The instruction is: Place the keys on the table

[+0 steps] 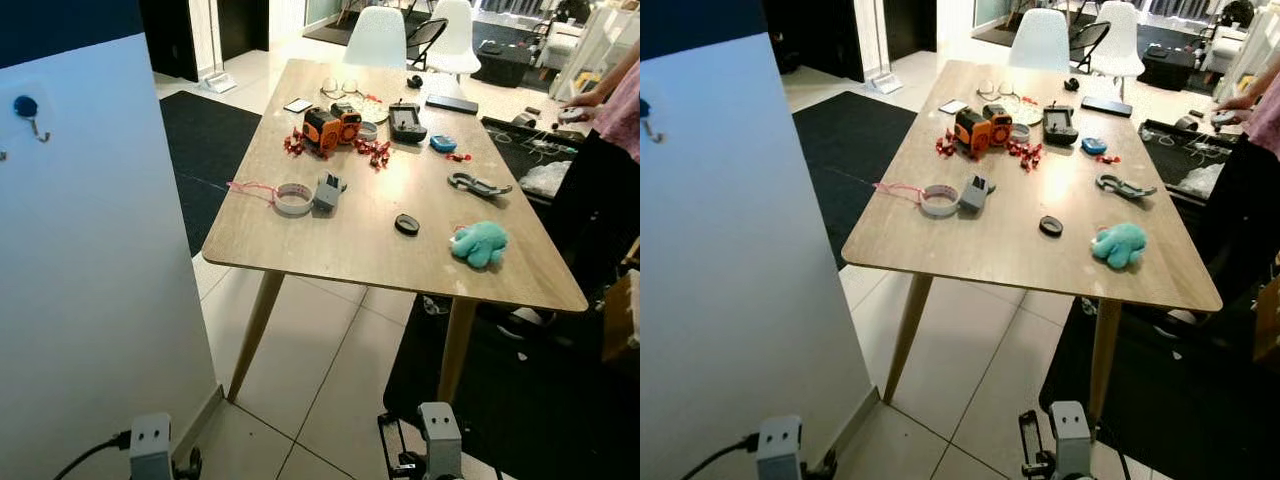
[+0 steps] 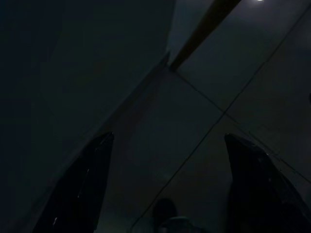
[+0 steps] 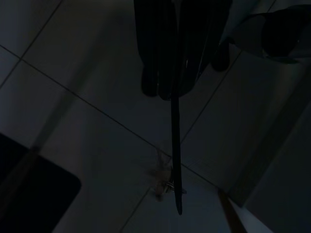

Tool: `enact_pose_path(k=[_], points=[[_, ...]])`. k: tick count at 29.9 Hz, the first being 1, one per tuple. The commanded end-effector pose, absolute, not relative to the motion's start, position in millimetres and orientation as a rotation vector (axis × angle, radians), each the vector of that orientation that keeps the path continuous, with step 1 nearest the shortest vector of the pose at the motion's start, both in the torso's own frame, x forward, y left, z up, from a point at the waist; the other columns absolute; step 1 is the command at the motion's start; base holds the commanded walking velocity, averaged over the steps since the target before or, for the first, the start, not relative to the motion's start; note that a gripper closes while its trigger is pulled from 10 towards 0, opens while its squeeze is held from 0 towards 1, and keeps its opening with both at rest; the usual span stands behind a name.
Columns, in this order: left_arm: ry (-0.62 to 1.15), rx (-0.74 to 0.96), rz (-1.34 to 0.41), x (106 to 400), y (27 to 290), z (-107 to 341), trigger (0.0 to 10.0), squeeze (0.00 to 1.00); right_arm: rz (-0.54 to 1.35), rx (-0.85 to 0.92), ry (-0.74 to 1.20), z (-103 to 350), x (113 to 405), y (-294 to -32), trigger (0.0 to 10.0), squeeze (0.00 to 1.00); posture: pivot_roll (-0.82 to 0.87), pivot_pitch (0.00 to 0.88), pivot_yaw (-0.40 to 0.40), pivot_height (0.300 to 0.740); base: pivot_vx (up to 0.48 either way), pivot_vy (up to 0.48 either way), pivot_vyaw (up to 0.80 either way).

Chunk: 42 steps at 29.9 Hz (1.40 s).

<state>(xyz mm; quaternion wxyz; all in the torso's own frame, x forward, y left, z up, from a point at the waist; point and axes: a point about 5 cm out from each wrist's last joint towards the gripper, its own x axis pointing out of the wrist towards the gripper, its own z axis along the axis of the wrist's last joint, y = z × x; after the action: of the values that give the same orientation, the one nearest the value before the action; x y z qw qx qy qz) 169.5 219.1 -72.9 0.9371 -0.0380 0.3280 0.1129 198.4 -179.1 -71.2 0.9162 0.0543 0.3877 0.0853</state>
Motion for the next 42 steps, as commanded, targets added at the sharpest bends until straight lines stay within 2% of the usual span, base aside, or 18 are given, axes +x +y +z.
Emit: enact_pose_path(k=[1, 35, 42], points=[[0.681, -0.092, 0.238, 165.7, 216.2, -75.4, 10.0, 0.00, 0.177, 0.113, 0.801, -72.2, 196.2, -179.6, 10.0, 0.00, 0.05, 0.068, -0.046, 0.740, 0.000, 0.000, 0.00], [0.654, -0.054, 0.225, 170.7, 212.5, -72.5, 10.0, 0.00, 0.172, 0.101, 0.836, -75.8, 190.8, -180.0, 10.0, 0.00, 0.05, 0.073, -0.043, 0.740, 0.000, 0.000, 0.00], [0.656, -0.044, 0.221, 169.1, 212.2, -73.0, 10.0, 0.00, 0.179, 0.097, 0.840, -76.5, 189.5, -179.5, 10.0, 0.00, 0.04, 0.069, -0.041, 0.740, 0.000, 0.000, -0.80]])
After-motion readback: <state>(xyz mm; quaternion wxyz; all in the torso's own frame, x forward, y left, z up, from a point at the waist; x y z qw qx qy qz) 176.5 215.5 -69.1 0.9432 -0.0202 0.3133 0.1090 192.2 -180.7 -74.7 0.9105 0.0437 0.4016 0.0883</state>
